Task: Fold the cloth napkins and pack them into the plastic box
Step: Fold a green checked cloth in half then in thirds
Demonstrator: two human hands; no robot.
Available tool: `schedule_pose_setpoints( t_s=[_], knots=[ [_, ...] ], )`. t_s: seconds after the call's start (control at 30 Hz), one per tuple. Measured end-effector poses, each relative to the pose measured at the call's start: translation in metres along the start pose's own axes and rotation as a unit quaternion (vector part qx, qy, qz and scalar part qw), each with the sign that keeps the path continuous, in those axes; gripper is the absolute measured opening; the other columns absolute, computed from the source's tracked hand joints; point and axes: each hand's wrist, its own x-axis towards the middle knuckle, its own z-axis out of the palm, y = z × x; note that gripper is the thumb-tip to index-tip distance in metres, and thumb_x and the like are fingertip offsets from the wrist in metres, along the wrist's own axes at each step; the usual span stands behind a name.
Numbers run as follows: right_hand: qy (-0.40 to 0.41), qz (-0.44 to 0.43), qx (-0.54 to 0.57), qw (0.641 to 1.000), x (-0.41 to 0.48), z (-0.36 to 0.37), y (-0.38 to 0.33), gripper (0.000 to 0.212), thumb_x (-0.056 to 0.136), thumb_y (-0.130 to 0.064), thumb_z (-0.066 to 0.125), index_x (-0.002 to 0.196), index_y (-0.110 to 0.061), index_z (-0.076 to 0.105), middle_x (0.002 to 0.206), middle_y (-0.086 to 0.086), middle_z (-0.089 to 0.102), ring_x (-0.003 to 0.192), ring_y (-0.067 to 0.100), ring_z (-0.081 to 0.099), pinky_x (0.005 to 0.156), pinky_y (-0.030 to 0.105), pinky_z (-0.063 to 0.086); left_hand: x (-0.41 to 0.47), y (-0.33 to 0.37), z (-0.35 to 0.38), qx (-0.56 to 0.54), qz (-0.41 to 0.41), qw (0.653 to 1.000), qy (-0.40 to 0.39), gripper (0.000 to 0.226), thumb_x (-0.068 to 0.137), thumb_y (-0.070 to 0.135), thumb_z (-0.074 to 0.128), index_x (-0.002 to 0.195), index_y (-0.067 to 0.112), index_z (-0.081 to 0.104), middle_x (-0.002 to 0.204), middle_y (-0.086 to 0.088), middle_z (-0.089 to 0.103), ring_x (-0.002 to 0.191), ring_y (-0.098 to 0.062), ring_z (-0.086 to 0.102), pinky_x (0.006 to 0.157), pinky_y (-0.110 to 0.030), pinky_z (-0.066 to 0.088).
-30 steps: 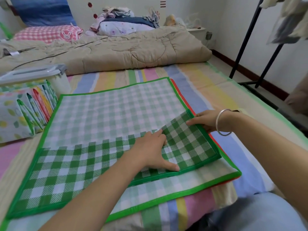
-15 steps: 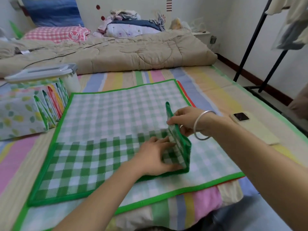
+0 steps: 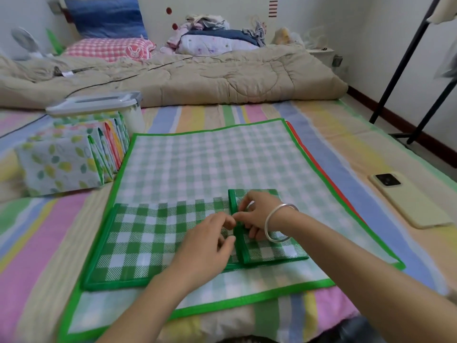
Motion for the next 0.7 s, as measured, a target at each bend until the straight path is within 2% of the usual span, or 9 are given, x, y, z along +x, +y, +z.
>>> schedule_pose_setpoints(
  t_s=[0.1, 0.17, 0.23, 0.27, 0.33, 0.4, 0.47, 0.6, 0.7],
  knots=[
    [-0.013, -0.005, 0.062, 0.998, -0.001, -0.001, 0.008, 0.014, 0.093, -0.023, 0.064, 0.095, -0.014, 0.053, 0.074, 0.006, 0.068, 0.055, 0.018, 0.066, 0.06, 0.036, 0.059, -0.004, -0.003, 0.004, 0.039, 0.056, 0.998, -0.014, 0.033, 0.098, 0.042, 0.053, 0.13, 0.037, 0.045, 0.124, 0.023, 0.036, 0.086, 0.003, 0.058, 0.083, -0.029, 0.053],
    [0.017, -0.027, 0.08, 0.996, 0.001, -0.002, 0.013, 0.007, 0.095, -0.02, 0.061, 0.093, -0.015, 0.056, 0.072, 0.004, 0.068, 0.056, 0.016, 0.066, 0.058, 0.034, 0.059, -0.003, -0.002, 0.006, 0.083, 0.065, 0.994, -0.02, 0.037, 0.099, 0.046, 0.05, 0.133, 0.033, 0.049, 0.133, 0.021, 0.035, 0.091, 0.001, 0.056, 0.085, -0.025, 0.05],
    [0.137, -0.073, -0.012, 0.988, 0.003, -0.004, 0.019, 0.005, 0.094, -0.025, 0.06, 0.091, -0.021, 0.058, 0.075, -0.005, 0.067, 0.065, 0.011, 0.065, 0.063, 0.033, 0.055, -0.002, -0.002, 0.009, 0.114, 0.07, 0.991, -0.025, 0.036, 0.099, 0.047, 0.049, 0.13, 0.029, 0.055, 0.137, 0.02, 0.041, 0.098, 0.0, 0.052, 0.084, -0.019, 0.043],
    [0.21, -0.099, -0.103, 0.967, 0.006, -0.003, 0.023, 0.006, 0.094, -0.029, 0.059, 0.095, -0.024, 0.059, 0.085, -0.008, 0.066, 0.08, 0.011, 0.063, 0.071, 0.032, 0.052, -0.001, -0.001, 0.01, 0.118, 0.072, 0.99, -0.021, 0.035, 0.099, 0.046, 0.05, 0.129, 0.029, 0.056, 0.135, 0.019, 0.043, 0.097, 0.0, 0.049, 0.082, -0.017, 0.04],
    [0.268, -0.141, -0.253, 0.919, 0.01, 0.001, 0.03, 0.027, 0.095, -0.039, 0.053, 0.119, -0.026, 0.057, 0.123, -0.003, 0.058, 0.12, 0.02, 0.047, 0.096, 0.035, 0.041, -0.001, 0.0, 0.012, 0.113, 0.07, 0.991, -0.013, 0.032, 0.099, 0.045, 0.051, 0.125, 0.029, 0.057, 0.133, 0.019, 0.046, 0.092, 0.001, 0.044, 0.079, -0.015, 0.035],
    [0.193, -0.119, -0.294, 0.928, 0.014, 0.009, 0.034, 0.052, 0.099, -0.052, 0.036, 0.148, -0.033, 0.032, 0.159, 0.002, 0.022, 0.148, 0.025, 0.008, 0.12, 0.044, 0.011, -0.002, 0.0, 0.014, 0.111, 0.065, 0.992, -0.011, 0.032, 0.098, 0.046, 0.053, 0.124, 0.028, 0.058, 0.133, 0.019, 0.047, 0.092, 0.002, 0.041, 0.08, -0.015, 0.034],
    [0.126, -0.073, -0.325, 0.934, 0.02, 0.017, 0.039, 0.061, 0.099, -0.059, 0.018, 0.154, -0.04, 0.004, 0.163, -0.001, -0.009, 0.148, 0.023, -0.018, 0.119, 0.047, -0.011, -0.004, 0.0, 0.013, 0.1, 0.062, 0.993, -0.02, 0.033, 0.097, 0.045, 0.054, 0.125, 0.029, 0.059, 0.136, 0.02, 0.047, 0.094, 0.004, 0.041, 0.085, -0.014, 0.037],
    [0.113, -0.038, -0.371, 0.921, 0.029, 0.026, 0.045, 0.064, 0.096, -0.065, 0.009, 0.153, -0.041, -0.009, 0.162, -0.001, -0.019, 0.147, 0.023, -0.024, 0.118, 0.05, -0.015, -0.006, -0.01, -0.014, -0.021, -0.004, 1.0, -0.021, 0.022, 0.097, 0.038, 0.06, 0.118, 0.034, 0.067, 0.126, 0.023, 0.058, 0.097, 0.008, 0.057, 0.094, -0.023, 0.05],
    [0.121, -0.034, -0.393, 0.911, 0.029, 0.028, 0.045, 0.066, 0.095, -0.066, 0.007, 0.153, -0.04, -0.01, 0.162, 0.0, -0.02, 0.146, 0.024, -0.024, 0.117, 0.051, -0.016, 0.001, -0.044, -0.057, 0.032, -0.064, 0.996, 0.048, 0.021, 0.098, 0.032, 0.059, 0.117, 0.033, 0.067, 0.126, 0.02, 0.059, 0.113, -0.001, 0.054, 0.104, -0.031, 0.044]
  ],
)
